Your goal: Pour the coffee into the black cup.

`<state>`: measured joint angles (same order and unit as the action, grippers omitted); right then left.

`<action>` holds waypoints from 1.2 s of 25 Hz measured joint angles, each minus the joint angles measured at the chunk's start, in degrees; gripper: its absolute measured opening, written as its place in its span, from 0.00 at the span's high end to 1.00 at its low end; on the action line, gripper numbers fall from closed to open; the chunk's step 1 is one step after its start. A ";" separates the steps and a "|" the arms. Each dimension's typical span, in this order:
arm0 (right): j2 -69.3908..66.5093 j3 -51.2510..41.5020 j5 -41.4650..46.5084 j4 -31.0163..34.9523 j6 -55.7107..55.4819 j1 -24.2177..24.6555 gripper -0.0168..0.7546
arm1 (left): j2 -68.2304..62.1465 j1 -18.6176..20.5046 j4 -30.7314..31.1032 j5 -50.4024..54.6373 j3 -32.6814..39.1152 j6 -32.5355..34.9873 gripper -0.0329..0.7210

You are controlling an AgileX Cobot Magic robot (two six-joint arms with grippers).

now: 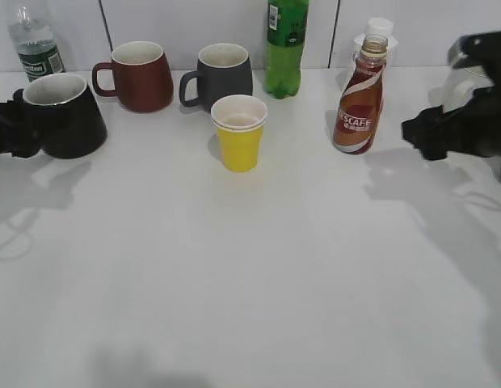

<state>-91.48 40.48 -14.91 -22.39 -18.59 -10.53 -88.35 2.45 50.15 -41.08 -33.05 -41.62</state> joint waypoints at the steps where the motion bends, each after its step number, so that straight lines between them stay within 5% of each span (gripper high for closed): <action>1: 1.50 0.37 2.65 0.01 -0.95 0.00 0.17 | 2.04 -1.20 0.11 3.69 0.00 -2.29 0.23; 15: 15.15 10.82 43.23 1.36 -4.13 -10.35 0.24 | 22.92 -21.09 0.09 31.45 0.04 -20.92 0.23; 26: 34.52 12.37 56.33 15.98 1.69 -11.36 0.24 | 34.06 -36.63 -16.36 61.48 0.04 -20.56 0.26; 30: 42.04 12.37 60.89 19.76 5.91 -11.38 0.24 | 38.50 -42.03 -26.49 71.87 -0.88 -10.00 0.29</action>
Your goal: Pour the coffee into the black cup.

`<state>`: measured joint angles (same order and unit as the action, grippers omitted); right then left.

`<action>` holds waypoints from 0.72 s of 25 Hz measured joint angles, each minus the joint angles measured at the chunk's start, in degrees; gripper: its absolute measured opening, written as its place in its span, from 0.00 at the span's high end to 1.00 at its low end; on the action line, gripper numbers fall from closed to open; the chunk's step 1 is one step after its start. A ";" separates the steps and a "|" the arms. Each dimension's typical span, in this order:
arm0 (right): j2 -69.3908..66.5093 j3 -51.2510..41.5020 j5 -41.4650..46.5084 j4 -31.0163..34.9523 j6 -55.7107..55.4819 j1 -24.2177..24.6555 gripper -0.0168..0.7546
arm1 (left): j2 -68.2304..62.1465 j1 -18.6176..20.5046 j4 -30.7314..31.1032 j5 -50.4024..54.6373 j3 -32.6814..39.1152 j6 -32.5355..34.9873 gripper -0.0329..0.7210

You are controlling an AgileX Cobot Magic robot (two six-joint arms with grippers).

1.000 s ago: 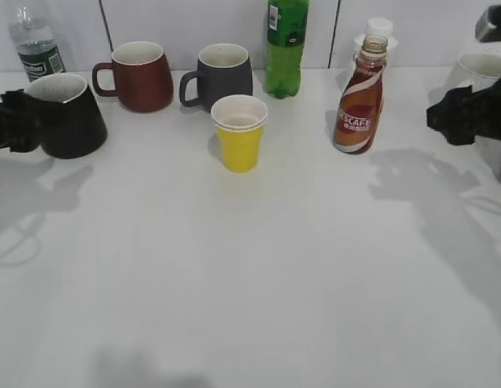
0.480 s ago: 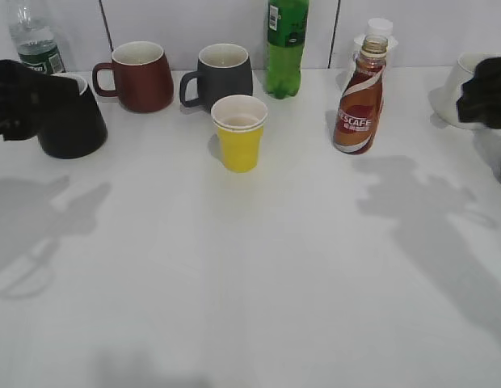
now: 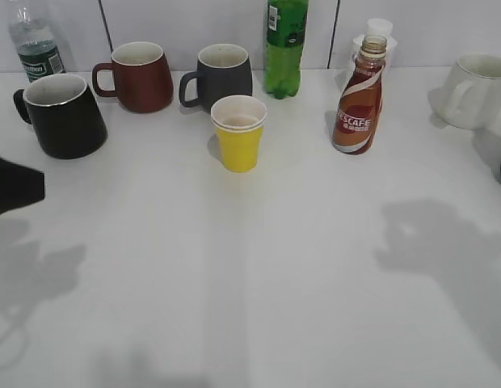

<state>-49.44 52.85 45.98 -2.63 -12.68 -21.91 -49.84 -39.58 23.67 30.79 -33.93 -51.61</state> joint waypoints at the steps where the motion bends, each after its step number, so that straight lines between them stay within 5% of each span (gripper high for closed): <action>1: 1.95 0.00 1.41 0.66 0.61 0.00 0.24 | 1.33 -0.97 -2.37 2.00 -0.42 2.87 0.29; 11: 22.48 -0.95 19.11 0.92 3.65 -0.05 0.24 | 24.56 -2.51 -13.92 23.32 -3.73 34.29 0.30; 18: 38.69 -11.51 21.77 -2.02 4.00 -0.05 0.25 | 41.23 -2.56 -17.50 34.33 -3.59 40.19 0.30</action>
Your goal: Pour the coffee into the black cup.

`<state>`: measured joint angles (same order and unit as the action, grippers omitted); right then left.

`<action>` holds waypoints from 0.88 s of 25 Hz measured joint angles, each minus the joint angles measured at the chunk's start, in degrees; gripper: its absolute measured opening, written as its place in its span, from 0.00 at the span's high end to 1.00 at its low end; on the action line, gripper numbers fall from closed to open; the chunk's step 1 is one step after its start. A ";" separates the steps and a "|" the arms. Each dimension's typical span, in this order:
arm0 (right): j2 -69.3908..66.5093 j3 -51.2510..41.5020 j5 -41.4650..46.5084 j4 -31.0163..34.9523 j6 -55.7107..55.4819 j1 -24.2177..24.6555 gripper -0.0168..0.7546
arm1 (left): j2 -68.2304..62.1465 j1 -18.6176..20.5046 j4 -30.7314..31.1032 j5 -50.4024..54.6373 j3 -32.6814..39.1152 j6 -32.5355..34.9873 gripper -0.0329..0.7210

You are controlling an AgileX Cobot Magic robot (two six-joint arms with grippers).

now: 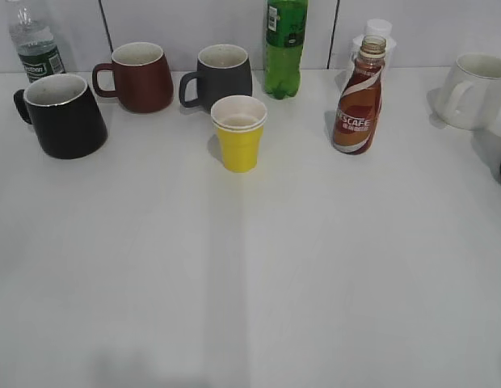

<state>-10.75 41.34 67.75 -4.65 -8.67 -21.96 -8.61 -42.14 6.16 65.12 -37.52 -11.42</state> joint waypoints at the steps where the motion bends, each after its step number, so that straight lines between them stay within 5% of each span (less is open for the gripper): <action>1: 2.35 -2.16 0.30 -0.05 0.65 0.00 0.25 | 1.96 0.00 -0.15 0.97 0.40 0.12 0.30; 22: 11.22 -12.74 -7.46 1.11 4.98 0.00 0.25 | 8.48 0.00 -0.79 -3.58 7.48 3.01 0.35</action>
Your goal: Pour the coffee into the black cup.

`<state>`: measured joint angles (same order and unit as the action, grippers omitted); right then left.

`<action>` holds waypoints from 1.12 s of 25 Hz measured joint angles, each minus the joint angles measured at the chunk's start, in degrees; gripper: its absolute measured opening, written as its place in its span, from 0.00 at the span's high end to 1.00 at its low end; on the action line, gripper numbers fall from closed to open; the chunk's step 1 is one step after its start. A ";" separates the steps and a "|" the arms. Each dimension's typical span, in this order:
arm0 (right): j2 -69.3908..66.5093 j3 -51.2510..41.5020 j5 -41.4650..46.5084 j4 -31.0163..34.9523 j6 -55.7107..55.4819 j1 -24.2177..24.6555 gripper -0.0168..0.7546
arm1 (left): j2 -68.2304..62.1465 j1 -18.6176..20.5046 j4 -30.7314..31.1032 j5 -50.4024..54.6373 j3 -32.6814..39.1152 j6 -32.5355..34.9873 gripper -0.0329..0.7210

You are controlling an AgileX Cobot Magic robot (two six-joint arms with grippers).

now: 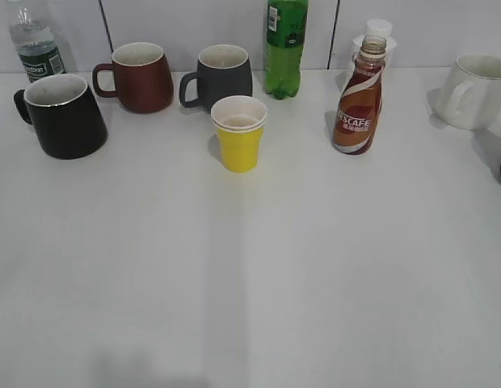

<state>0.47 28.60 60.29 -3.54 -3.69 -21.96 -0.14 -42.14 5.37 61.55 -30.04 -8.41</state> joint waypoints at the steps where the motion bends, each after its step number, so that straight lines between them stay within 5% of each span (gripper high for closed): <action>1: 0.00 0.00 0.00 0.00 0.05 0.00 0.25 | 0.00 0.00 0.00 -0.10 0.00 0.00 0.35; 13: 0.00 0.00 -0.34 0.02 0.10 0.50 0.25 | 0.00 1.55 0.05 -0.28 0.07 0.02 0.39; 28: 0.00 0.00 -0.47 0.07 0.10 15.83 0.25 | 0.55 29.16 0.05 -0.33 0.07 0.02 0.40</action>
<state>0.47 28.60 59.82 -3.47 -3.59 -6.13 0.41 -12.98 5.42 61.22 -29.97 -8.39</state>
